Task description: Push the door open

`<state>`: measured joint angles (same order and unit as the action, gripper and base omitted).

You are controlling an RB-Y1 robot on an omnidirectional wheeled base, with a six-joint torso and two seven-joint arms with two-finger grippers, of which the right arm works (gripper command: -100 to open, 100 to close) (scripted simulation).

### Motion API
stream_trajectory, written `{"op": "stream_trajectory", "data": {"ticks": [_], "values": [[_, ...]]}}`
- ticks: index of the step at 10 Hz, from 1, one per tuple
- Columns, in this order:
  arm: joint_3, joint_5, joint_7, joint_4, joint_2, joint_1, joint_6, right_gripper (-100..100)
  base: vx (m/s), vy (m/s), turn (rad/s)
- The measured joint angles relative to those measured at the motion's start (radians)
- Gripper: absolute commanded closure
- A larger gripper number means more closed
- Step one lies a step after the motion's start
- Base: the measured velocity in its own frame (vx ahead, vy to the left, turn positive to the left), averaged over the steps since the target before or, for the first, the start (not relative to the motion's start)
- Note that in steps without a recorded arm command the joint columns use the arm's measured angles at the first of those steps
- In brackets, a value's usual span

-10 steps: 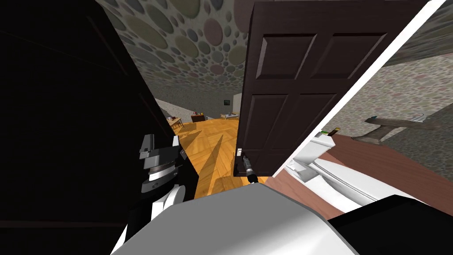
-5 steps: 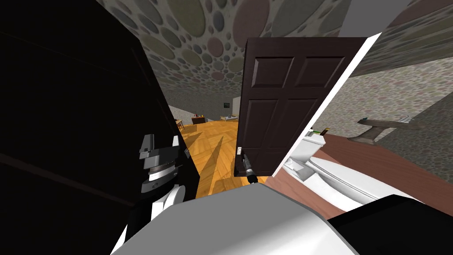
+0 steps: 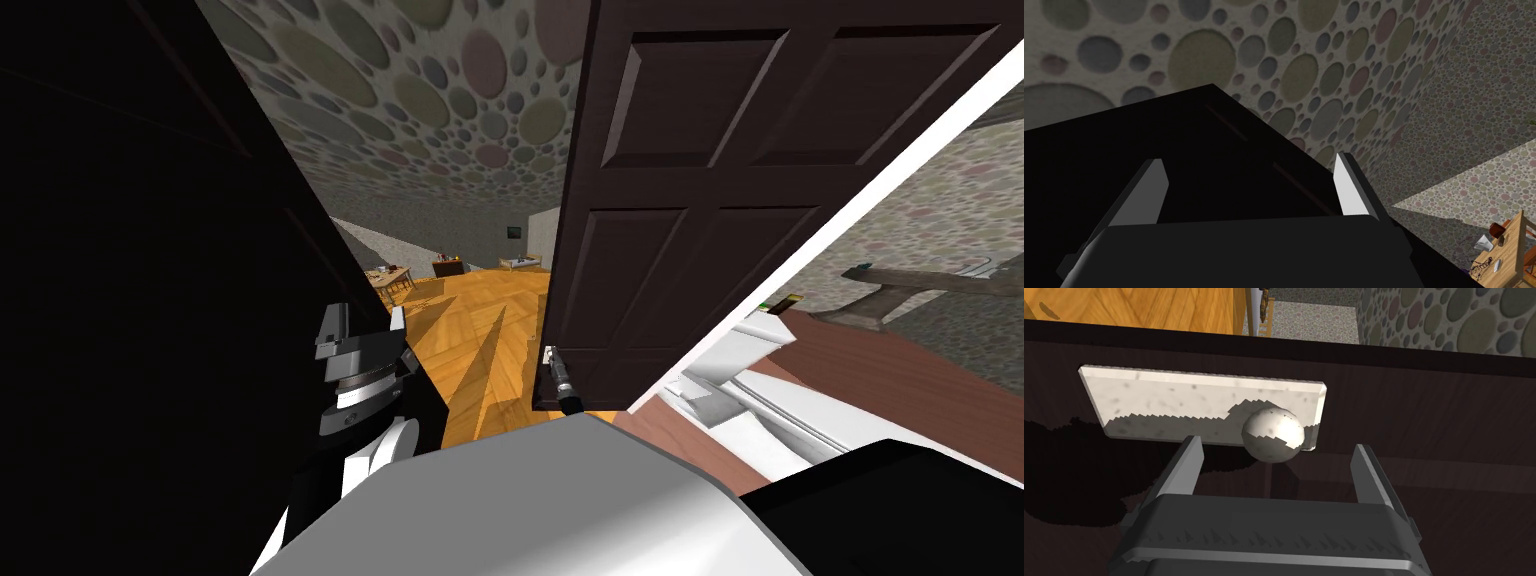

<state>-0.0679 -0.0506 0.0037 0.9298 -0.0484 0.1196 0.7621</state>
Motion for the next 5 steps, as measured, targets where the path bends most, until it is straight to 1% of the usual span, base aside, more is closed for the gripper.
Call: {"op": "stream_trajectory", "data": {"ticks": [1, 2, 5], "values": [[-0.002, -0.001, 0.001, -0.004, 0.006, 0.000, 0.006, -100, 0.094, -0.015, -0.001], [-0.001, -0.001, 0.001, -0.004, 0.007, 0.001, 0.009, 100, -0.022, 0.007, 0.001], [-0.002, -0.001, 0.002, -0.004, 0.005, -0.001, 0.005, 100, -0.024, 0.003, 0.003]]}}
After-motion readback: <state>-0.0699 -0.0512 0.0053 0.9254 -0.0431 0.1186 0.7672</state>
